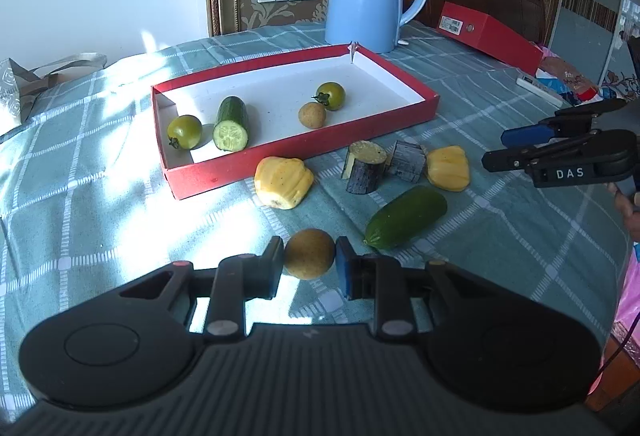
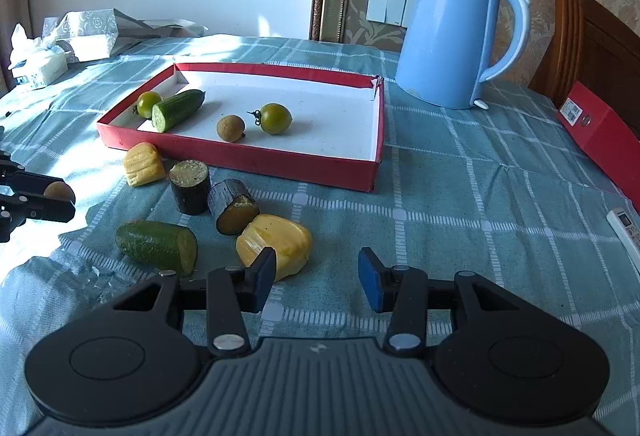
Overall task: Organize fruits
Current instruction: 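Carry the brown fruit into the tray and release it while the right tool grasps a yellow jackfruit piece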
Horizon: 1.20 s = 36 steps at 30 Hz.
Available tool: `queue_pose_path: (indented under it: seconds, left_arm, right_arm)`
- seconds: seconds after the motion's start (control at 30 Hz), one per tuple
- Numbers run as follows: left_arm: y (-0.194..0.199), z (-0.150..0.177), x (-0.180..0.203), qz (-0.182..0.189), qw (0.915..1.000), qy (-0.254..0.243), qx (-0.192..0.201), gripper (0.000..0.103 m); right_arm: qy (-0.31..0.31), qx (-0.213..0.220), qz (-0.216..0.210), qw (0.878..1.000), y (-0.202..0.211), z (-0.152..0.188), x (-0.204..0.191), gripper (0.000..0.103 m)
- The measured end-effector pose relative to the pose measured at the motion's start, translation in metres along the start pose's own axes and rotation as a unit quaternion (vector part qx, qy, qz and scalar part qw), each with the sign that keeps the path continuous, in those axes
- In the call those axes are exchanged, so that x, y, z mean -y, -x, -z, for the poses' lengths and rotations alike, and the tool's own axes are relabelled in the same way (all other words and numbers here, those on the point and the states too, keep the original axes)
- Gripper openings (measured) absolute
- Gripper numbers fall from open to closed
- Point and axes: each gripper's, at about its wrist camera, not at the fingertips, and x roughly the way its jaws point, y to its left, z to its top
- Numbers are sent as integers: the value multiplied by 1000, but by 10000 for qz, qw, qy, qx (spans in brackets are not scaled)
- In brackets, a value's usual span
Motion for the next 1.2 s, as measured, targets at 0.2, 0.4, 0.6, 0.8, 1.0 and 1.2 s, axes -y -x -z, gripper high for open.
queue_pose_path:
  seconds: [0.2,0.4,0.6,0.8,1.0,1.2]
  left_arm:
    - [5,3,0,-31,10000,80,-11,25]
    - [10,4,-1,-101,9997,211,1,25]
    - [10,3,-2,-192,9993,335,-13,25]
    - [10,0,-2,-250,9988,418,-9,25]
    - [6,-5,-1,-246,9987,444,-9,25]
    - [2,-21,-3,-217,9975,661,158,25]
  right_arm:
    - [990,-165,-372,9943,-19,-5,-11,46]
    - [1165,-248,-843,9893,-36,-17,-7,68]
    - [1490,-408,-1140,9814,-58,-19,-7,68]
    - [1362,-297,-1294,9817,-60,-18,-3,51]
    - [1206,-93,-1128,9862,-55,-11,-4,50]
    - [1243,196,-883,9881,-42,-12,-6,50]
